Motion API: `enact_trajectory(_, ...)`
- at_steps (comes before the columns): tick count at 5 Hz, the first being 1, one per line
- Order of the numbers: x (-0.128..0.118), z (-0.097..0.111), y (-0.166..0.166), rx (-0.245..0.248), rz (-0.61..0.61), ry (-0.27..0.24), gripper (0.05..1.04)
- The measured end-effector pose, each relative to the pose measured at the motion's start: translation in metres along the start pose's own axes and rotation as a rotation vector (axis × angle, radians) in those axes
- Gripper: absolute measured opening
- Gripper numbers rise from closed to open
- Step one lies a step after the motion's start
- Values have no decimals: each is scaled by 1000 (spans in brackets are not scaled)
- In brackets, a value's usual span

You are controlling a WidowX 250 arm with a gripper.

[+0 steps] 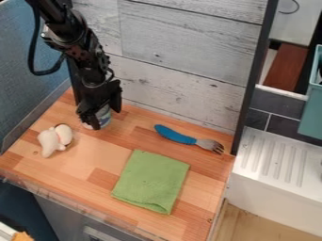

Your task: Move the can to the upper left of the table

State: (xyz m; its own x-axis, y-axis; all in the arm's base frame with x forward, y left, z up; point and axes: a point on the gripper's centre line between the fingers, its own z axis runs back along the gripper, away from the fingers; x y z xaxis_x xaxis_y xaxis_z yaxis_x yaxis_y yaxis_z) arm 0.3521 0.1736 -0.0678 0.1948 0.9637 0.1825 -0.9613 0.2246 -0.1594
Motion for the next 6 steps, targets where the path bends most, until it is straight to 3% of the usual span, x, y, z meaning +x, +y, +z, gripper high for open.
enact_trajectory(2,5,-4,8,16,48,21,1000)
enact_trajectory(3,-3,2,12,22,46,55,1000)
enact_trajectory(4,1,40,6,-29,24,33,1000)
enact_trajectory(5,1,65,9,-51,-16,1,1000)
enact_trajectory(6,1,67,9,-53,-19,-1,1000)
